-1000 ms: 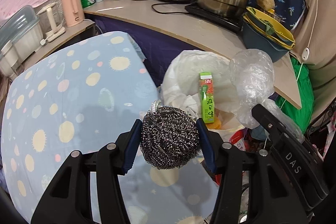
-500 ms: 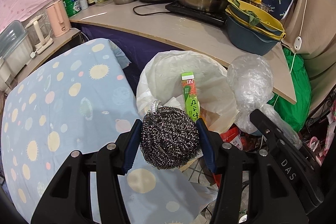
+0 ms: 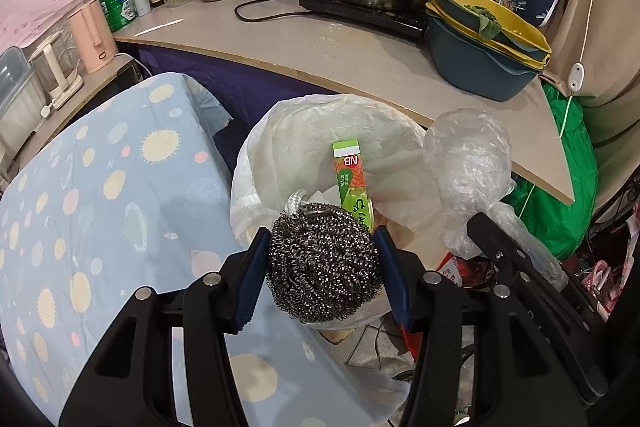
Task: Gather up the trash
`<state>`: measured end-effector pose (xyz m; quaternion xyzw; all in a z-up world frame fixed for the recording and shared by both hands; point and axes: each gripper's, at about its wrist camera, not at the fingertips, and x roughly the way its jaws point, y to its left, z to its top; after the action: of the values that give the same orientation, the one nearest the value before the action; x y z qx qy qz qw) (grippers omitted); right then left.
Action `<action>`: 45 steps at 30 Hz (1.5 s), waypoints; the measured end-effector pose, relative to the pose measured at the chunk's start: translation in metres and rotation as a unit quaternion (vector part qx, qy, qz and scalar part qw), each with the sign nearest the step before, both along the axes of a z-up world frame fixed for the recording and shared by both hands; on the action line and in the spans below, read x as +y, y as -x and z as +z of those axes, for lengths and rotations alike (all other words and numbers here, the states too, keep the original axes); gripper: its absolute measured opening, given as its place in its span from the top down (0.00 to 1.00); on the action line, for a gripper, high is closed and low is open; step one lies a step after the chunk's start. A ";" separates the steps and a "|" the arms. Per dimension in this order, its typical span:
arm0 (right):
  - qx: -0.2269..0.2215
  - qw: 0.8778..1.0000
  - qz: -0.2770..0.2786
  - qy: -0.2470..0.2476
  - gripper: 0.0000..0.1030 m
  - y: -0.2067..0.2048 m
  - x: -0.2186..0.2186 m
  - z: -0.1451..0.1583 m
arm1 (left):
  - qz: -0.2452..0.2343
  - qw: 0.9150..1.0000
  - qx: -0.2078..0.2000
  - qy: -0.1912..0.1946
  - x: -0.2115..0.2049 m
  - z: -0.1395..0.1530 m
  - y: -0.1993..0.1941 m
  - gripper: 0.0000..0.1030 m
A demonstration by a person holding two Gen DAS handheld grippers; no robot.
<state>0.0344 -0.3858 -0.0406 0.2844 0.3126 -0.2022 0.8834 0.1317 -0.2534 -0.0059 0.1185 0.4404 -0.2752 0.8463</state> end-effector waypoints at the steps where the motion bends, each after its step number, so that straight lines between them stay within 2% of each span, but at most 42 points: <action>1: 0.002 1.000 0.000 -0.001 0.79 -0.002 -0.001 -0.002 | 0.001 1.000 0.002 -0.001 -0.001 -0.002 -0.002 0.51; 10: 0.022 1.000 0.004 -0.011 0.78 -0.021 -0.007 -0.017 | 0.001 1.000 0.007 -0.005 -0.013 -0.015 -0.017 0.49; 16: 0.022 1.000 0.003 -0.006 0.74 -0.029 -0.007 -0.016 | 0.009 1.000 0.004 -0.008 -0.016 -0.018 -0.025 0.47; 20: 0.020 1.000 -0.005 -0.006 0.68 -0.028 -0.009 -0.014 | 0.018 1.000 -0.008 -0.007 -0.014 -0.015 -0.028 0.29; 23: 0.018 1.000 -0.007 -0.007 0.66 -0.027 -0.009 -0.013 | 0.025 1.000 -0.007 -0.004 -0.011 -0.013 -0.030 0.24; 32: 0.014 1.000 -0.004 0.004 0.62 -0.023 -0.003 -0.004 | 0.038 0.999 0.001 0.000 0.001 -0.010 -0.032 0.23; 35: 0.012 1.000 -0.006 0.011 0.58 -0.020 0.001 0.001 | 0.042 0.999 -0.004 0.000 0.005 -0.008 -0.029 0.22; 40: 0.010 1.000 -0.014 0.023 0.45 -0.013 0.007 0.007 | 0.047 0.999 -0.008 0.003 0.016 -0.002 -0.024 0.20; 42: 0.008 0.999 -0.022 0.027 0.42 -0.009 0.008 0.010 | 0.050 0.999 -0.012 0.004 0.022 0.000 -0.022 0.17; 45: 0.010 0.999 -0.022 0.025 0.42 -0.006 0.010 0.012 | 0.052 0.999 -0.016 0.005 0.028 0.003 -0.019 0.16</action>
<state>0.0407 -0.3755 -0.0286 0.2672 0.3096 -0.2325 0.8825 0.1511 -0.2252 -0.0032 0.0957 0.4314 -0.2314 0.8667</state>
